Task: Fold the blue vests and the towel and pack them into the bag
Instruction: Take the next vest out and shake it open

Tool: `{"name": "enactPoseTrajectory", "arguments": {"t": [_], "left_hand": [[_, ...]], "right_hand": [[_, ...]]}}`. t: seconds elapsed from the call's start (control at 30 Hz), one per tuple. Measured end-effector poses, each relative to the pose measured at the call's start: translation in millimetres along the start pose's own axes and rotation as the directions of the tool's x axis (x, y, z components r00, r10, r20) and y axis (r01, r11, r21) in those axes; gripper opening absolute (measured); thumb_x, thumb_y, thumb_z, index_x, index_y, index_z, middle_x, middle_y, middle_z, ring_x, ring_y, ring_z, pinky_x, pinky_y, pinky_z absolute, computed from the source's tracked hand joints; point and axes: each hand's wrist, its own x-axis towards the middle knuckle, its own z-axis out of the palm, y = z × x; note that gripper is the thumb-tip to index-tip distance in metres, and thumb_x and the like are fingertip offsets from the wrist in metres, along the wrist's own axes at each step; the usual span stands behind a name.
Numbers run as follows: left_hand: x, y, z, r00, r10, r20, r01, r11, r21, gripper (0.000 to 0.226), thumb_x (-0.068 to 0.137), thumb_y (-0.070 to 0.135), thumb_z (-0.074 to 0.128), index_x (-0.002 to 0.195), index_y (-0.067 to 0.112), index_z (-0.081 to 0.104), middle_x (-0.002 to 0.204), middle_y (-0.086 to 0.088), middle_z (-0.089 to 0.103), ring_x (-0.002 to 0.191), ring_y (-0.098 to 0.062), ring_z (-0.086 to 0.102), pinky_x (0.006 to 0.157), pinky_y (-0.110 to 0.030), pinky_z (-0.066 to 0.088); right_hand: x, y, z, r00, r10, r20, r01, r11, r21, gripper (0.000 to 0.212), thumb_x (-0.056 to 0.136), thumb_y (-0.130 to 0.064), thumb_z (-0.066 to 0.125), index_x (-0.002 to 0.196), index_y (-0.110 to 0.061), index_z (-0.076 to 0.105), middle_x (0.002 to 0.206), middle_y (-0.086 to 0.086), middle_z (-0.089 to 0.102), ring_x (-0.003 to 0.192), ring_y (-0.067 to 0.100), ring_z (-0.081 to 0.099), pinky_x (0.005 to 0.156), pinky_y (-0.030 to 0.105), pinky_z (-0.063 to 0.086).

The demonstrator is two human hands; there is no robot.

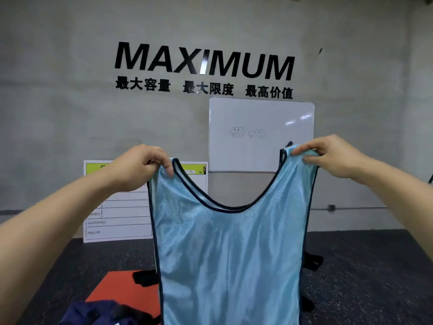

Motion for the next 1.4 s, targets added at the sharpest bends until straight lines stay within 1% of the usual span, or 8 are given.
{"name": "enactPoseTrajectory", "arguments": {"t": [0.13, 0.23, 0.4, 0.57, 0.73, 1.07, 1.23, 1.4], "left_hand": [[-12.3, 12.8, -17.0, 1.0, 0.004, 0.009, -0.004, 0.999, 0.054, 0.055, 0.098, -0.006, 0.043, 0.114, 0.037, 0.074, 0.113, 0.027, 0.065, 0.104, 0.012, 0.057, 0.081, 0.001, 0.035], [-23.2, 20.5, -28.0, 0.998, 0.04, -0.048, -0.038, 0.998, 0.04, 0.041, 0.099, 0.003, 0.055, 0.121, 0.034, 0.072, 0.123, 0.018, 0.067, 0.115, -0.002, 0.059, 0.089, 0.0, 0.036], [-48.2, 48.7, -57.0, 0.991, 0.04, -0.125, -0.045, 0.998, -0.038, 0.039, 0.094, 0.005, 0.069, 0.118, 0.036, 0.074, 0.115, 0.019, 0.07, 0.101, 0.0, 0.065, 0.085, -0.01, 0.049], [-73.7, 66.5, -81.0, 0.997, 0.01, -0.071, -0.013, 0.999, -0.053, 0.045, 0.097, 0.007, 0.063, 0.112, 0.048, 0.073, 0.112, 0.008, 0.075, 0.094, -0.023, 0.069, 0.09, -0.046, 0.056], [-86.7, 79.7, -94.9, 0.995, 0.03, -0.099, -0.037, 0.997, -0.063, 0.034, 0.097, 0.005, 0.062, 0.096, 0.035, 0.077, 0.094, 0.002, 0.076, 0.073, -0.01, 0.06, 0.068, -0.024, 0.047], [-86.2, 46.7, -56.5, 0.998, -0.045, 0.048, 0.044, 0.999, 0.017, 0.045, 0.096, 0.008, 0.059, 0.103, 0.049, 0.074, 0.098, -0.023, 0.071, 0.086, -0.046, 0.064, 0.076, -0.037, 0.044], [-82.3, 25.9, -6.3, 0.981, -0.088, 0.173, 0.082, 0.996, 0.042, 0.055, 0.082, 0.003, 0.054, 0.105, 0.048, 0.075, 0.107, 0.006, 0.075, 0.097, -0.038, 0.068, 0.089, -0.056, 0.056], [-72.9, -9.6, 63.8, 0.958, -0.119, 0.262, 0.11, 0.993, 0.05, 0.06, 0.083, -0.012, 0.052, 0.107, 0.039, 0.076, 0.116, 0.015, 0.069, 0.106, -0.01, 0.064, 0.089, -0.025, 0.053]], "right_hand": [[-10.3, -11.0, -10.4, 0.998, -0.034, 0.058, 0.032, 0.998, 0.05, 0.027, 0.096, -0.012, 0.07, 0.108, -0.035, 0.078, 0.106, -0.017, 0.071, 0.105, 0.015, 0.068, 0.09, 0.032, 0.054], [-21.9, -24.3, -23.5, 0.995, -0.058, 0.075, 0.053, 0.996, 0.075, 0.027, 0.096, -0.014, 0.07, 0.109, -0.036, 0.078, 0.095, -0.015, 0.073, 0.099, 0.014, 0.07, 0.087, 0.038, 0.056], [-45.9, -57.0, -55.4, 0.984, -0.124, 0.128, 0.112, 0.989, 0.097, 0.025, 0.096, -0.013, 0.07, 0.107, -0.034, 0.076, 0.064, -0.025, 0.066, 0.066, -0.001, 0.065, 0.071, 0.012, 0.047], [-68.0, -74.7, -88.2, 0.949, -0.104, 0.296, 0.092, 0.994, 0.055, 0.033, 0.089, -0.013, 0.077, 0.11, -0.038, 0.078, 0.116, -0.008, 0.075, 0.112, 0.014, 0.069, 0.099, 0.026, 0.05], [-85.2, -86.2, -105.8, 0.938, -0.129, 0.322, 0.12, 0.992, 0.049, 0.035, 0.087, -0.008, 0.077, 0.111, -0.033, 0.079, 0.116, -0.003, 0.075, 0.114, 0.019, 0.068, 0.107, 0.04, 0.051], [-87.6, -65.5, -74.3, 0.912, -0.052, 0.407, 0.049, 0.999, 0.017, 0.034, 0.09, -0.009, 0.076, 0.108, -0.037, 0.079, 0.113, -0.012, 0.075, 0.109, 0.014, 0.07, 0.103, 0.037, 0.053], [-74.7, -32.0, -24.7, 0.881, -0.008, 0.473, 0.043, 0.997, -0.062, 0.04, 0.091, -0.008, 0.075, 0.108, -0.044, 0.077, 0.115, -0.015, 0.073, 0.106, 0.012, 0.069, 0.1, 0.036, 0.055], [-61.9, 17.4, 48.4, 0.824, 0.028, 0.566, 0.038, 0.994, -0.104, 0.045, 0.092, -0.007, 0.072, 0.112, -0.047, 0.075, 0.118, -0.013, 0.07, 0.097, 0.009, 0.067, 0.078, 0.018, 0.055]]}}
